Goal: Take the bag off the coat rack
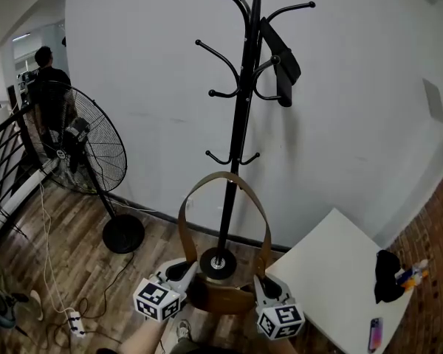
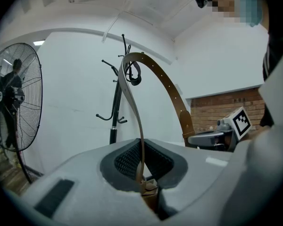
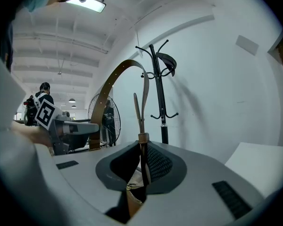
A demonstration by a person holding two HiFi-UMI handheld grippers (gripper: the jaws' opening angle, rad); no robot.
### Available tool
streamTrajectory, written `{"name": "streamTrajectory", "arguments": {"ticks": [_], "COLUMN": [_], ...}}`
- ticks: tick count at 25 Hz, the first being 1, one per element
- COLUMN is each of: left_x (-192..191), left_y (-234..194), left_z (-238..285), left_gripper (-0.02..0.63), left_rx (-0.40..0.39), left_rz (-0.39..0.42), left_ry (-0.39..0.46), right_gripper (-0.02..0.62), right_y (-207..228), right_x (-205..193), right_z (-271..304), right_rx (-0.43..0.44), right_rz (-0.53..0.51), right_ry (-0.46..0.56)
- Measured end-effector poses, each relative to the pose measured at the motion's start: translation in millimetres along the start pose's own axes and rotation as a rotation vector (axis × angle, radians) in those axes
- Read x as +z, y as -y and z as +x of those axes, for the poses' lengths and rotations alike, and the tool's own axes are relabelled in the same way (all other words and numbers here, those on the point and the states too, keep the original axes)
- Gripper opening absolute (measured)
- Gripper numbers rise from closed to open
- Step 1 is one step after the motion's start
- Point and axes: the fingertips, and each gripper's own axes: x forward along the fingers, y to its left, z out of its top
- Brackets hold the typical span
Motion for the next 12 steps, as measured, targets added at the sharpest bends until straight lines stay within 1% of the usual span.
{"name": "streamTrajectory", "arguments": {"ticks": [12], "left_x": [4.5], "left_y": [4.1], "left_z": [0.0], "left_gripper": [0.018], "left_rx": [0.006], "left_rz": [0.013], "left_ry": [0.006], "right_gripper": [0.035], "right_y": [2.6], "right_x": [4.1], "right_z": [-1.1], "right_rx": [0.000], "right_rz": [-0.009], "right_ry": [0.016]}}
